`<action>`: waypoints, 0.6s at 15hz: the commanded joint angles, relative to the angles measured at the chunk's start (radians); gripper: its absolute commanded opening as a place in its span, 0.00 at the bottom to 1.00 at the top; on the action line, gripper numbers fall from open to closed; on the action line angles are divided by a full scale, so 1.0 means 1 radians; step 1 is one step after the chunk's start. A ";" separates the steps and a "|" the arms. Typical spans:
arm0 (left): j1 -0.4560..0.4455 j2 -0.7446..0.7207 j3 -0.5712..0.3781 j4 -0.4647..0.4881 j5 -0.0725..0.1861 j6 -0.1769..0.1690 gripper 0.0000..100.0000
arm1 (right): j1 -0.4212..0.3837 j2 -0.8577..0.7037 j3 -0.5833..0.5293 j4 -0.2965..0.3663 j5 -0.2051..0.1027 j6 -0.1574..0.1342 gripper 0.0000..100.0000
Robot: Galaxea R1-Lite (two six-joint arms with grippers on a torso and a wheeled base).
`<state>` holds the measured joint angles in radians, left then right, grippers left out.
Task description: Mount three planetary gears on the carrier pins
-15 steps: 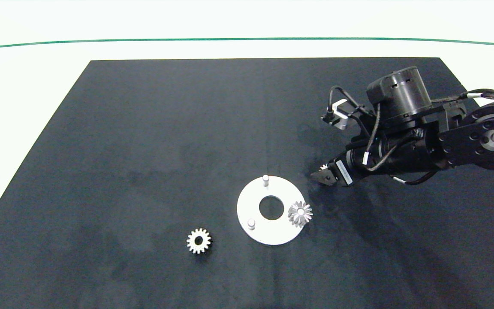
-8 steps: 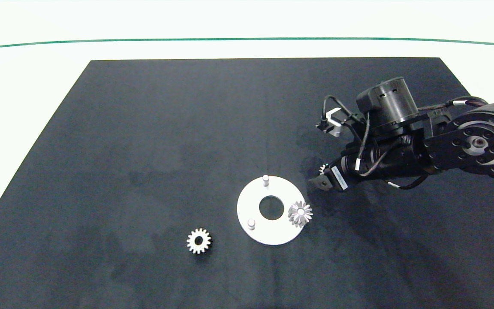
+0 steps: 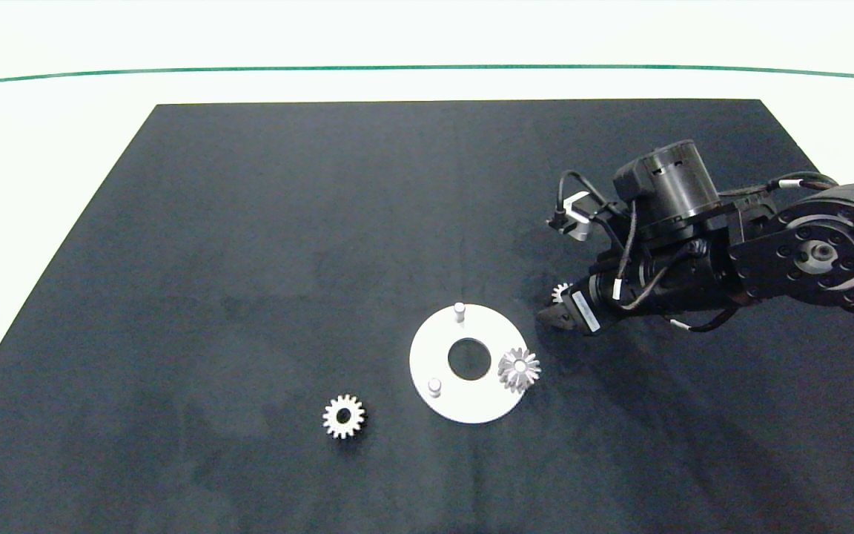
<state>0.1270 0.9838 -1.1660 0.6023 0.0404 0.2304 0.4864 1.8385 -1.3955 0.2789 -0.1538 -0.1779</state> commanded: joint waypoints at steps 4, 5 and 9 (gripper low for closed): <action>0.000 -0.001 0.003 0.004 0.001 0.003 1.00 | -0.003 -0.002 0.004 0.002 0.005 0.001 0.72; 0.000 0.001 0.002 0.002 0.001 0.001 1.00 | -0.008 -0.002 0.003 0.002 0.005 0.009 0.69; 0.000 0.001 0.003 0.004 0.001 0.001 1.00 | -0.017 -0.002 0.004 -0.001 0.008 0.020 0.61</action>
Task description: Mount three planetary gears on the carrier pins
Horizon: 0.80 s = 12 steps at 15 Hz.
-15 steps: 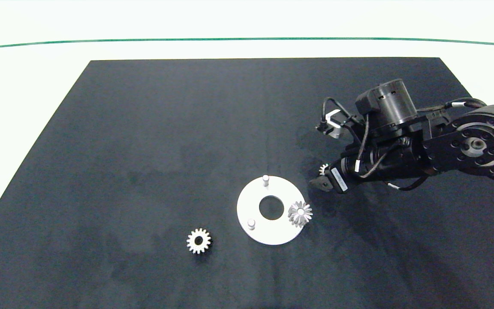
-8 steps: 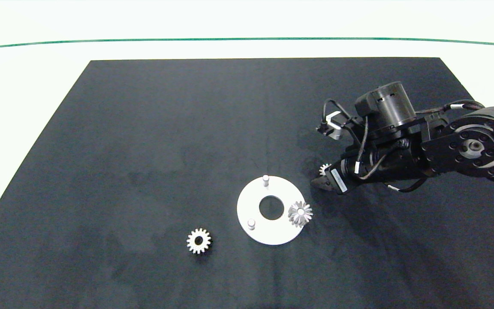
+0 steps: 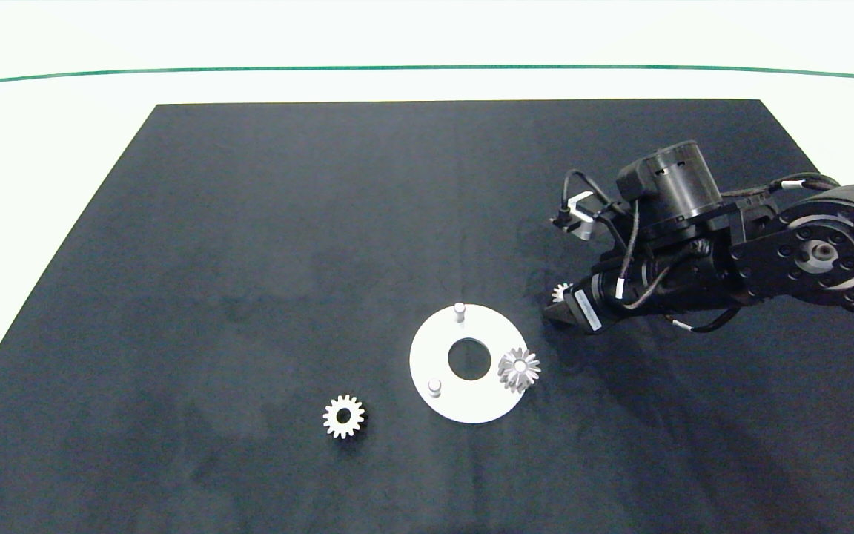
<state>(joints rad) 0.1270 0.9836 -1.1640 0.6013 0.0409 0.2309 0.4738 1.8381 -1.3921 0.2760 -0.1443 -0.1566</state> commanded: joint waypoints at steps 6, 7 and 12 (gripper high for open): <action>0.000 0.000 -0.002 0.003 0.001 0.001 1.00 | -0.003 -0.002 0.016 0.000 0.012 0.000 0.49; 0.000 0.000 -0.002 0.003 0.001 0.001 1.00 | -0.003 -0.002 0.018 0.000 0.014 0.002 0.48; -0.001 -0.008 -0.002 0.003 0.001 0.001 1.00 | -0.001 -0.002 0.035 -0.057 0.029 0.025 0.37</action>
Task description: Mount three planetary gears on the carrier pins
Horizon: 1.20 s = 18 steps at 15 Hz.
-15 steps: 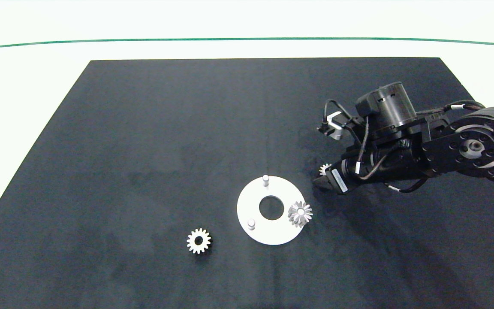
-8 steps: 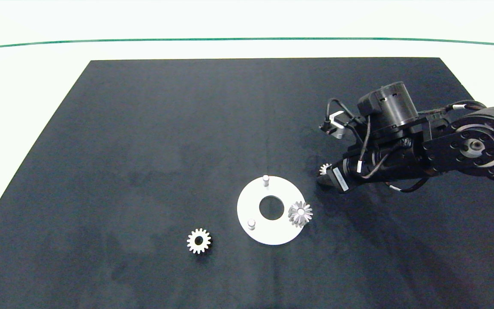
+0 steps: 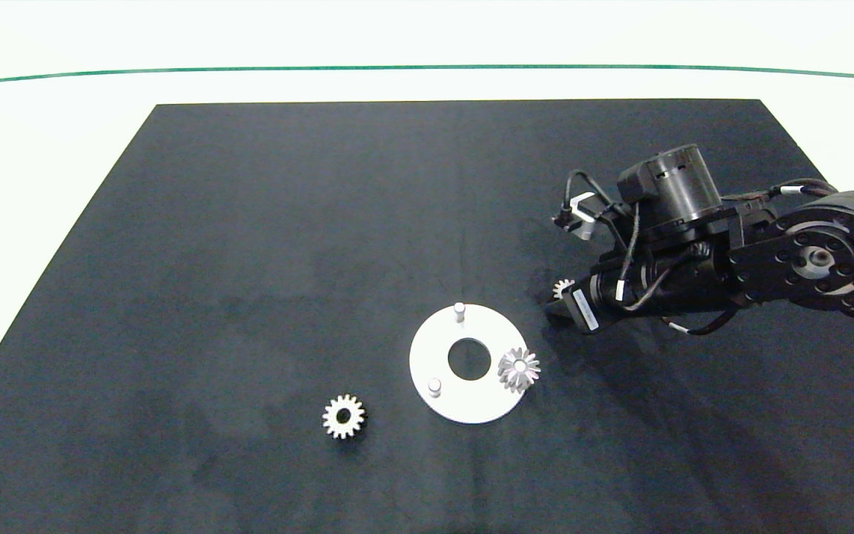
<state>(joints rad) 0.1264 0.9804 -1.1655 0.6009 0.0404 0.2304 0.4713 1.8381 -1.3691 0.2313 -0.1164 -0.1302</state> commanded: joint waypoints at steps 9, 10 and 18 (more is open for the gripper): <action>-0.001 -0.006 0.000 0.005 0.001 0.001 1.00 | 0.155 -0.105 0.019 -0.020 -0.011 -0.008 0.25; -0.001 -0.006 0.001 0.004 0.001 0.001 1.00 | 0.184 -0.097 -0.001 -0.017 -0.012 -0.008 0.25; -0.001 -0.006 0.001 0.004 0.001 0.001 1.00 | 0.279 0.099 -0.205 -0.013 -0.016 0.031 0.25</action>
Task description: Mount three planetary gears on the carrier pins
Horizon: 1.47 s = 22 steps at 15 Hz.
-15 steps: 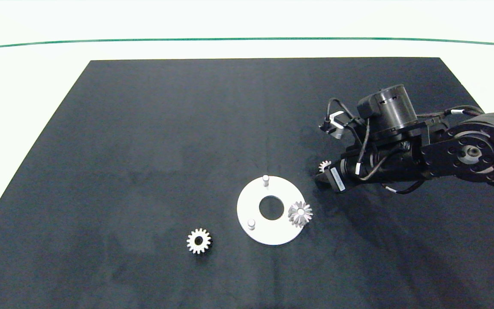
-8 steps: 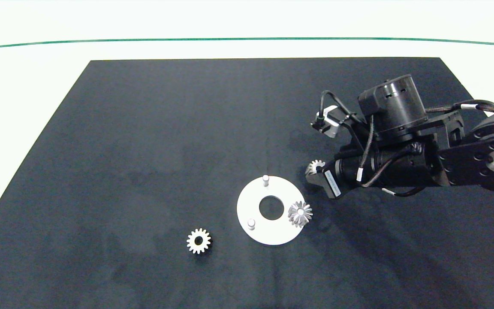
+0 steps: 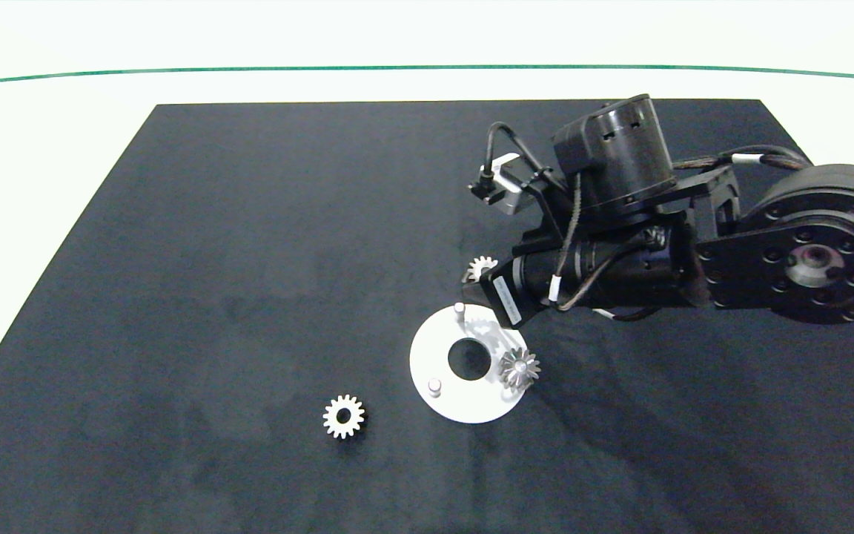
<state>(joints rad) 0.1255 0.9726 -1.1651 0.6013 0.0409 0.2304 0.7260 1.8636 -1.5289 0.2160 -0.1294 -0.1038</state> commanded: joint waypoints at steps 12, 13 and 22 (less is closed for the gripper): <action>0.000 -0.003 -0.001 0.003 -0.003 0.001 1.00 | 0.038 0.091 -0.033 0.014 -0.053 0.001 0.25; 0.000 -0.003 -0.001 0.005 -0.004 0.003 1.00 | 0.038 0.091 -0.033 0.014 -0.055 0.003 0.25; 0.000 -0.003 -0.002 0.003 -0.004 0.001 1.00 | 0.036 0.097 -0.020 0.014 -0.055 0.003 0.25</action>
<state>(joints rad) 0.1251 0.9698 -1.1674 0.6009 0.0370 0.2302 0.7619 1.9583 -1.5511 0.2279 -0.1832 -0.1004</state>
